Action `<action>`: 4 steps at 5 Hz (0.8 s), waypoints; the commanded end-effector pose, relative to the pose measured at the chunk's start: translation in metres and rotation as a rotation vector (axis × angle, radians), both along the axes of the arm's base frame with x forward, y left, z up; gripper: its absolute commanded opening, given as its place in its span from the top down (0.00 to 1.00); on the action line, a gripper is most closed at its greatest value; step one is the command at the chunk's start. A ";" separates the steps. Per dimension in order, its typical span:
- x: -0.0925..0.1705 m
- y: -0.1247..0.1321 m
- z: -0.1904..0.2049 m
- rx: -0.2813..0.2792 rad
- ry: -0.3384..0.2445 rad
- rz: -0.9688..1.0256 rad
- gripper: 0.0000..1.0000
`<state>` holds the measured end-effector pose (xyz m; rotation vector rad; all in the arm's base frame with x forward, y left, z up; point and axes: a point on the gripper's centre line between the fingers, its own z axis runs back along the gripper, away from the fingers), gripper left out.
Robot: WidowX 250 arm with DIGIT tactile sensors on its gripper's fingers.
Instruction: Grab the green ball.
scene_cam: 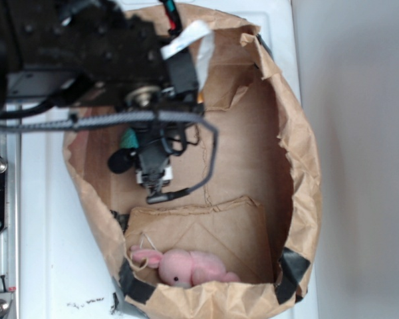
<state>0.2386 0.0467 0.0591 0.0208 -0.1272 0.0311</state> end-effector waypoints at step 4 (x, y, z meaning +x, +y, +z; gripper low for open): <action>-0.009 -0.011 -0.012 0.044 -0.002 -0.051 0.00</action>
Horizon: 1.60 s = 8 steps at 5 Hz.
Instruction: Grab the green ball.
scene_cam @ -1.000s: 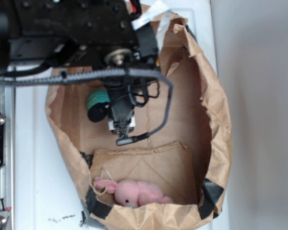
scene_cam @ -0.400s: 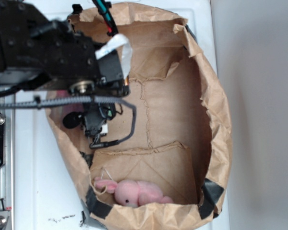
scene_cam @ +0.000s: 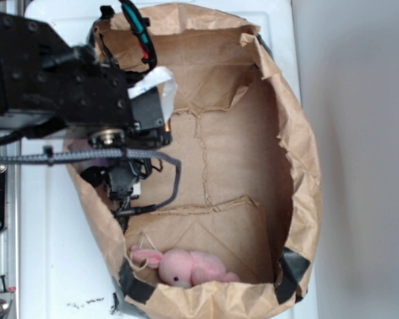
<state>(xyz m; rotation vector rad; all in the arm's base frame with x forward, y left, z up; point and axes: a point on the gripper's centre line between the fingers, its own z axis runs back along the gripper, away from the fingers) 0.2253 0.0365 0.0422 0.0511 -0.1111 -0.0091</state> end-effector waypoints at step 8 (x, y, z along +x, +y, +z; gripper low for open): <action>0.035 -0.013 0.018 -0.053 -0.068 0.057 0.00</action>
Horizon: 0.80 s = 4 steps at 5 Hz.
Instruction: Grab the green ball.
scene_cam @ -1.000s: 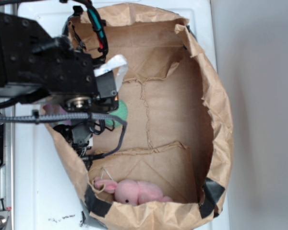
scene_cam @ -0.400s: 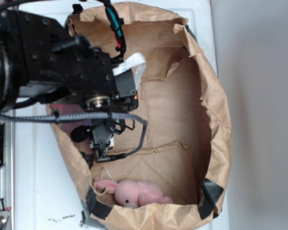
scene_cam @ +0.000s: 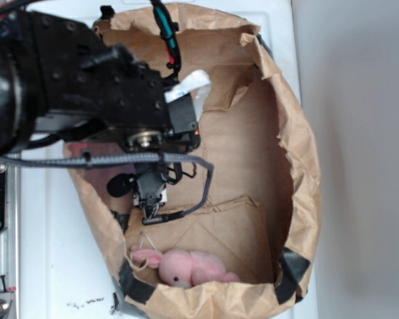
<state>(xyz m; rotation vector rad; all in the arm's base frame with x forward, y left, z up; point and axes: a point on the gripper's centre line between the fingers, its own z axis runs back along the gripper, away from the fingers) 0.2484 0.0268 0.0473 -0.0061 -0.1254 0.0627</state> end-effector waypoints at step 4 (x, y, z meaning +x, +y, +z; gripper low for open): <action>0.028 -0.006 0.002 0.038 -0.087 0.028 0.00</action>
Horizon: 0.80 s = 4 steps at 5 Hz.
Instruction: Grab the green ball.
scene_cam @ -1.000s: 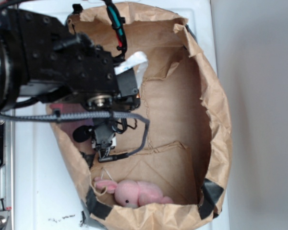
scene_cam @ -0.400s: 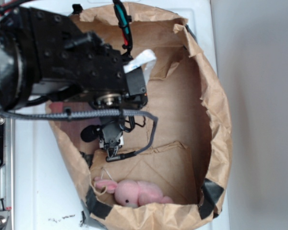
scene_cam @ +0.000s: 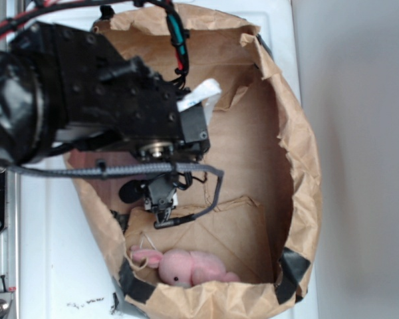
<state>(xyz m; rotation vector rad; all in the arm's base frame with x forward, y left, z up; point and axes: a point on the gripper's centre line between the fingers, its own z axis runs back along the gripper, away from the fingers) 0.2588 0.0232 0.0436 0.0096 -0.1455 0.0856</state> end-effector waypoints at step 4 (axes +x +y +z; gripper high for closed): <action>0.018 -0.002 0.000 0.024 -0.089 0.010 1.00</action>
